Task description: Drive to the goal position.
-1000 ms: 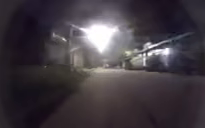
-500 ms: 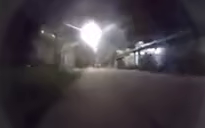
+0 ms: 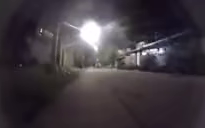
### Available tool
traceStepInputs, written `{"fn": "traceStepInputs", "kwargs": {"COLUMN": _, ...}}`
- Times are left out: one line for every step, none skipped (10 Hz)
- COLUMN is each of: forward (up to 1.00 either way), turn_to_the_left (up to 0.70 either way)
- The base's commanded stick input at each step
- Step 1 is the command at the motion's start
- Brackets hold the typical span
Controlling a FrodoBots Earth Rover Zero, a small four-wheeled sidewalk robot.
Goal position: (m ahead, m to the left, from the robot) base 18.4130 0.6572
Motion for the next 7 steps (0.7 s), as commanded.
{"fn": "traceStepInputs", "kwargs": {"forward": 0.7, "turn_to_the_left": 0.0}}
{"fn": "traceStepInputs", "kwargs": {"forward": 0.7, "turn_to_the_left": 0.0}}
{"fn": "traceStepInputs", "kwargs": {"forward": 0.7, "turn_to_the_left": 0.0}}
{"fn": "traceStepInputs", "kwargs": {"forward": 0.7, "turn_to_the_left": 0.0}}
{"fn": "traceStepInputs", "kwargs": {"forward": 0.7, "turn_to_the_left": 0.0}}
{"fn": "traceStepInputs", "kwargs": {"forward": 0.7, "turn_to_the_left": 0.0}}
{"fn": "traceStepInputs", "kwargs": {"forward": 0.7, "turn_to_the_left": 0.0}}
